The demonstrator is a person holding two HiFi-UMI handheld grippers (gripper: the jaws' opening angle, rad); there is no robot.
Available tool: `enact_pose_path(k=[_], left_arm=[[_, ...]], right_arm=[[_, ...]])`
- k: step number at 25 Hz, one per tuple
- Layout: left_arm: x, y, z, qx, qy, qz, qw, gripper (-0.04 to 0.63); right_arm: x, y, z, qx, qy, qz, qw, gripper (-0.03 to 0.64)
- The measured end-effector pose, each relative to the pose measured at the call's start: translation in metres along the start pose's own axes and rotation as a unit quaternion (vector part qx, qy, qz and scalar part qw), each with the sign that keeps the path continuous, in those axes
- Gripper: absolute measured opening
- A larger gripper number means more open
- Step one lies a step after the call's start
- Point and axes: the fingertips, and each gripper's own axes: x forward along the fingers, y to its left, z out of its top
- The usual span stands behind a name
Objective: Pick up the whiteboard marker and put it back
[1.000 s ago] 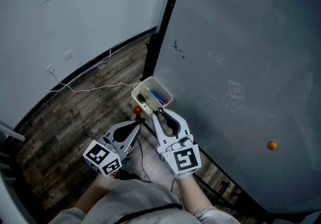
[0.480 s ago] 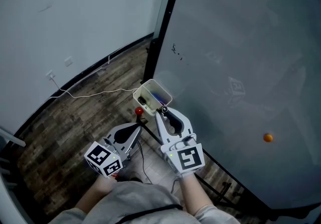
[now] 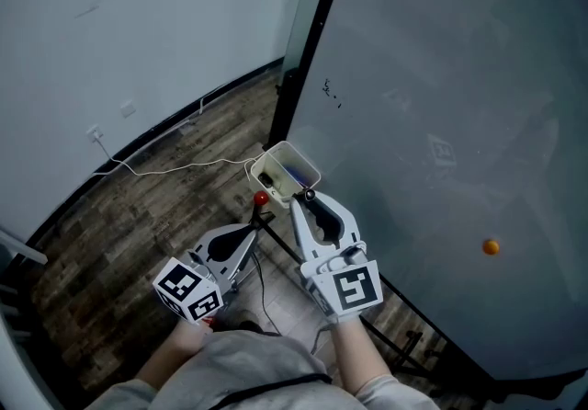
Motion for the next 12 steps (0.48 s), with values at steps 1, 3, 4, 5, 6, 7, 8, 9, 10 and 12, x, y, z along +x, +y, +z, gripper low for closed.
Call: enact_pose_path(k=[1,3,4,5,6,7,8,9,10,12], left_arm=[[-0.0013,-0.0009,-0.0002,0.0,0.001,-0.001,1.0,0.015],[-0.0038,-0.0014,-0.0008,-0.001,0.002,-0.001,1.0,0.015],[-0.0047,-0.0014,-0.001,-0.001,0.003,-0.001,1.0,0.015],[-0.0054,-0.0015,-0.001,-0.001,0.003,-0.002,1.0,0.015],[-0.0059,-0.0016,-0.0009,-0.001,0.004,-0.002,1.0,0.015],[-0.0062,-0.0017,-0.0006,-0.001,0.004,-0.003,1.0,0.015],[-0.0066,-0.0018,-0.0003,-0.001,0.004,-0.004,1.0,0.015],[-0.0069,-0.0022,-0.0001,-0.001,0.004,-0.004,1.0,0.015],[-0.007,-0.0028,-0.0001,-0.001,0.005,-0.006,1.0,0.015],[-0.0071,-0.0038,-0.0003,-0.002,0.006,-0.009,0.9999,0.015]], right_arm=[[-0.001,0.0002,0.001,0.0,0.0,-0.001,1.0,0.075],[-0.0029,0.0005,0.0017,0.0,0.003,-0.003,1.0,0.075],[-0.0041,0.0008,0.0013,0.001,0.006,-0.002,1.0,0.075],[-0.0053,0.0014,0.0013,0.002,0.008,0.0,1.0,0.075],[-0.0063,0.002,0.0024,0.005,0.008,0.003,1.0,0.075],[-0.0068,0.002,0.0038,0.007,0.008,0.003,1.0,0.075],[-0.0073,0.0014,0.0046,0.008,0.008,0.002,1.0,0.075],[-0.0081,0.0001,0.0042,0.007,0.011,-0.001,1.0,0.074],[-0.009,-0.0016,0.0034,0.006,0.015,-0.005,1.0,0.075],[-0.0098,-0.0044,0.0041,0.004,0.019,-0.01,1.0,0.074]])
